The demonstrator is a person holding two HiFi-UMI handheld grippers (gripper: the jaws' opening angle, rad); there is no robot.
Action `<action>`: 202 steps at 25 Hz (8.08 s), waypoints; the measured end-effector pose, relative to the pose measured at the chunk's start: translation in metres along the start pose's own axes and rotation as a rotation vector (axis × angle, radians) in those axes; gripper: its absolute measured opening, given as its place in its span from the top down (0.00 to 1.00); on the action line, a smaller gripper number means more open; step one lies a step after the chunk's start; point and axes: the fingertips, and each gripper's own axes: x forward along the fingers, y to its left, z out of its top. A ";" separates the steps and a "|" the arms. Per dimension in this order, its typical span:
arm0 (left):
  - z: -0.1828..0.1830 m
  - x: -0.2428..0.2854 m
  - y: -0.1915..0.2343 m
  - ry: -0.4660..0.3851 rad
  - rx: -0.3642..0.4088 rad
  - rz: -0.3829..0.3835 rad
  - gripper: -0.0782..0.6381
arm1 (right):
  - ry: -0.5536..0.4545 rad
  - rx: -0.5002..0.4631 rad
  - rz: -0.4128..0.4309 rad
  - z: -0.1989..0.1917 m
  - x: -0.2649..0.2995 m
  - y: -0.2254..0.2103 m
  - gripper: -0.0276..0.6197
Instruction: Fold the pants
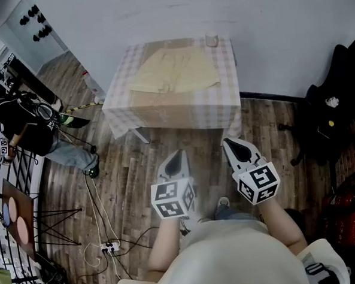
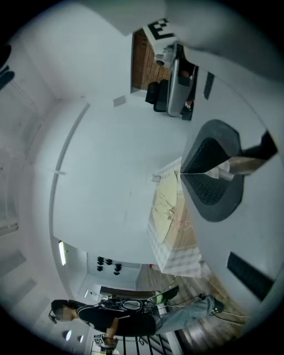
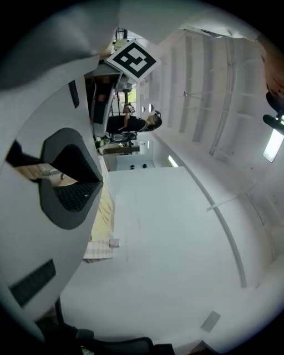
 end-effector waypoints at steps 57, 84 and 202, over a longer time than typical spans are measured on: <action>0.038 0.115 0.017 -0.030 0.003 0.105 0.88 | 0.015 0.008 0.101 0.005 0.100 -0.088 0.96; 0.130 0.302 0.279 0.041 0.010 0.108 0.88 | 0.043 0.015 0.023 0.046 0.392 -0.098 0.96; 0.005 0.471 -0.042 0.452 0.093 -0.308 0.87 | 0.152 0.179 -0.114 -0.019 0.273 -0.347 0.96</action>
